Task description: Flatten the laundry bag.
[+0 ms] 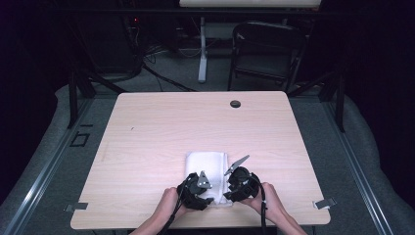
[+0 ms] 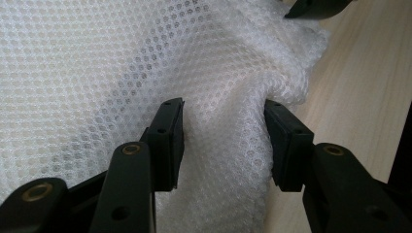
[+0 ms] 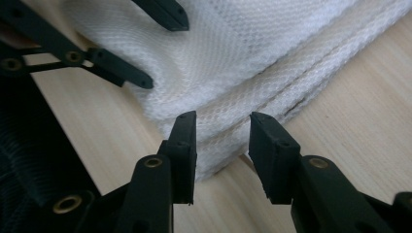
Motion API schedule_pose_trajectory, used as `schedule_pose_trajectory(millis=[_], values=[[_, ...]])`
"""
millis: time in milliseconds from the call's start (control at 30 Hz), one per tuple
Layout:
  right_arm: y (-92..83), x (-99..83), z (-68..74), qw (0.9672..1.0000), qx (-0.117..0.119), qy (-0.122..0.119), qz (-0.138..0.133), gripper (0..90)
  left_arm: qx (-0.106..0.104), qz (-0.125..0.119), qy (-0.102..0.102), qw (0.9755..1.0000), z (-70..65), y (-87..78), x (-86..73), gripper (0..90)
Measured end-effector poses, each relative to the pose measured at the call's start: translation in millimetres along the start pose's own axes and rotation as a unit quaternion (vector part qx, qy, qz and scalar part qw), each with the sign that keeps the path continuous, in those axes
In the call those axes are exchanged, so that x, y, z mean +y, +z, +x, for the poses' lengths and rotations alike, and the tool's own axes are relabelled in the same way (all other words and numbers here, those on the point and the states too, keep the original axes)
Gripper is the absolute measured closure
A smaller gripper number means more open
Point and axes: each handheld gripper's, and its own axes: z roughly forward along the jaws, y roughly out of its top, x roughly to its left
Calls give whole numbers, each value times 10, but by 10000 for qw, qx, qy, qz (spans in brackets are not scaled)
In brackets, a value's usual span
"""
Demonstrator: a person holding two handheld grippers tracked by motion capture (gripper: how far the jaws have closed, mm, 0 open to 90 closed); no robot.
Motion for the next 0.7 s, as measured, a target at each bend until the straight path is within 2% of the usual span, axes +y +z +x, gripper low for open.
schedule_pose_trajectory(millis=[100, 200, 233, 267, 400, 500, 567, 633, 700], values=[[71, 22, -52, 9999, 85, 75, 98, 622, -59, -36, -73, 9999, 25, -5, -10, 563], [150, 44, -54, 9996, 74, 101, 260, 693, -83, -16, -56, 9999, 29, -4, -5, 561], [150, 44, -54, 9996, 74, 101, 260, 693, -83, -16, -56, 9999, 29, -4, -5, 559], [176, 37, -68, 9996, 7, 103, 249, 764, -80, -20, -40, 10000, 27, -4, -4, 557], [189, 8, -92, 9997, -12, 213, 73, 846, -67, -28, -53, 10000, 14, -3, -2, 551], [157, 6, -97, 9998, 23, 204, 60, 821, -69, -12, -42, 10000, 24, -6, -1, 556], [105, 7, -92, 9998, 87, 149, -66, 756, -52, -22, -70, 10000, 25, -8, -4, 571], [68, 16, -61, 9996, 170, 141, -178, 722, -138, -45, -105, 9998, 38, -11, -8, 609], [69, 24, -41, 9996, 203, 83, -162, 700, -150, -81, -145, 9997, 36, -5, -9, 614]])
